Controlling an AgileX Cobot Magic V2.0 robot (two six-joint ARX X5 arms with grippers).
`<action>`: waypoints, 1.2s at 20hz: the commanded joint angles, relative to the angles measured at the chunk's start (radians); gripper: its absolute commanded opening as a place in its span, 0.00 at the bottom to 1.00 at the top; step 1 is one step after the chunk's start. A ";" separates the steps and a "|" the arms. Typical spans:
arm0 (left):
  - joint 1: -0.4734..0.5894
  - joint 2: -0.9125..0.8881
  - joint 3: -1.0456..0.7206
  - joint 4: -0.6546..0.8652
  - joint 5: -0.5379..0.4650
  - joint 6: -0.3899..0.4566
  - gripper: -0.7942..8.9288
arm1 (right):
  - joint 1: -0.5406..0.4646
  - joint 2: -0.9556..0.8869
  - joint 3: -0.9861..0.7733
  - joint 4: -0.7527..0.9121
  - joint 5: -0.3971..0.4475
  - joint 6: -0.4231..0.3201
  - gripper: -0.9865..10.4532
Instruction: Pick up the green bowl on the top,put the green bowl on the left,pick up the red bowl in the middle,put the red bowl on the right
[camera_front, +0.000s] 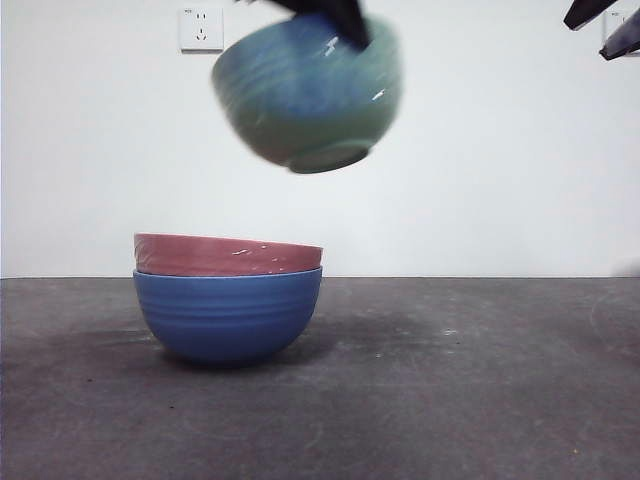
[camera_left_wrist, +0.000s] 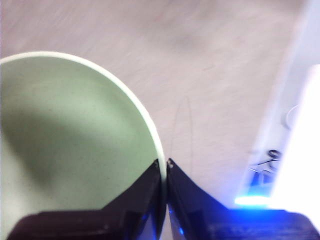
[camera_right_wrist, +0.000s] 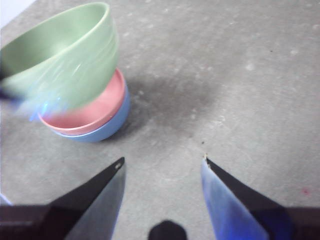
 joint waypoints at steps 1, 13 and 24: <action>-0.096 0.005 -0.050 0.036 -0.020 -0.018 0.07 | 0.000 0.001 0.005 0.008 0.064 0.006 0.30; -0.282 0.021 -0.504 0.441 -0.175 -0.085 0.07 | 0.000 0.001 0.005 0.035 0.115 0.018 0.30; -0.282 0.023 -0.547 0.460 -0.077 -0.089 0.44 | 0.001 0.001 0.005 0.035 0.107 0.032 0.30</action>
